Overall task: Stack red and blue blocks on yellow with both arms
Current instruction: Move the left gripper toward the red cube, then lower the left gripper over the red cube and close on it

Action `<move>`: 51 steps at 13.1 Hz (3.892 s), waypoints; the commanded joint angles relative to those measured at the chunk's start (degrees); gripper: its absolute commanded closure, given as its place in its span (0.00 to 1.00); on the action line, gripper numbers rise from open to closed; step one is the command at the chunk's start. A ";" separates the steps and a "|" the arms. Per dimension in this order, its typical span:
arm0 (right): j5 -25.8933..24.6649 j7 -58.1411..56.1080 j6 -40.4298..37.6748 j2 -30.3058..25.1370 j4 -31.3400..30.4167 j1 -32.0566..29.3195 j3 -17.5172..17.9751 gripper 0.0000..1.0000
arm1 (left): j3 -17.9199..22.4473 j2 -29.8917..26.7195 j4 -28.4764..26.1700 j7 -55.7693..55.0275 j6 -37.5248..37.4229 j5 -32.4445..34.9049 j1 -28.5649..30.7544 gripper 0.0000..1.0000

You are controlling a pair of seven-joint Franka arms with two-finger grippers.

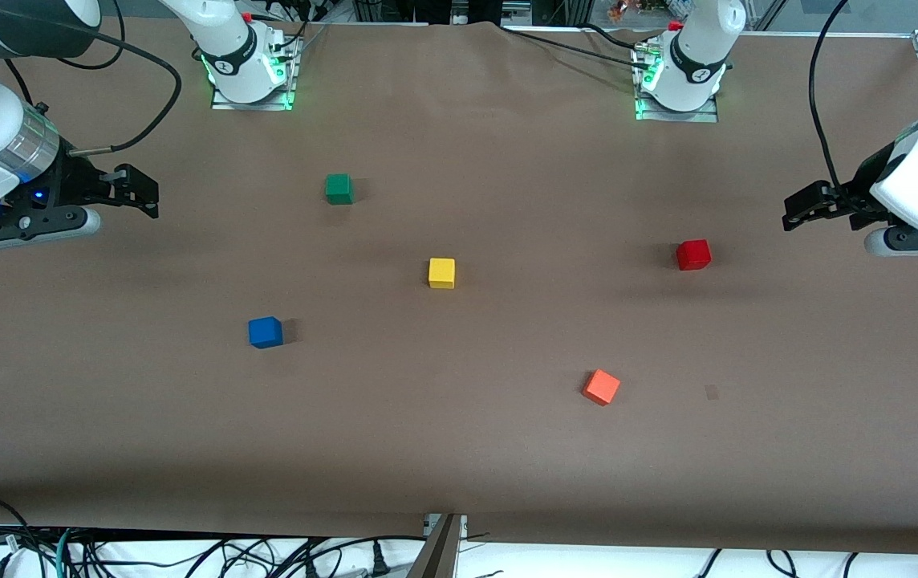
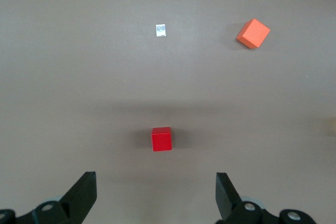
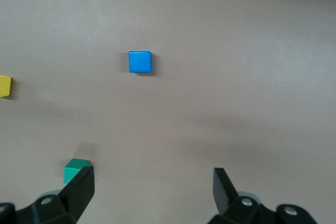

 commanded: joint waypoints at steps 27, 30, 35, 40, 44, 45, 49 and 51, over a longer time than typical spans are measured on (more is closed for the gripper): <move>0.31 5.59 -1.15 -0.01 1.14 0.00 0.71 0.00 | -0.23 7.05 0.68 1.31 1.44 -0.52 0.43 0.00; 0.22 5.59 -1.15 -0.01 1.14 0.00 0.71 0.00 | -0.23 6.70 -6.69 1.31 8.73 -0.61 -0.19 0.00; 0.22 5.59 -1.24 -0.01 1.14 0.00 0.71 0.00 | -0.32 3.81 -23.47 1.22 20.59 -0.52 -2.21 0.00; 0.22 5.59 -1.33 0.08 1.14 0.00 0.71 0.00 | -0.24 3.62 -40.44 0.78 37.89 -0.61 -1.33 0.00; 0.22 5.59 -1.50 -0.01 1.14 0.00 0.71 0.00 | -0.06 3.71 -46.08 0.78 44.85 -0.52 1.04 0.00; 0.31 5.59 -1.59 0.08 1.14 -0.17 0.62 0.00 | 0.03 4.15 -46.79 0.78 47.22 -0.52 1.13 0.00; 0.23 5.59 -1.59 0.17 1.14 -0.18 0.53 0.00 | -0.06 5.64 -51.01 0.08 54.79 -0.78 1.04 0.00; 0.22 5.59 -1.59 0.08 1.14 -0.18 0.62 0.00 | -0.06 6.17 -51.10 -0.62 55.33 -0.78 0.61 0.00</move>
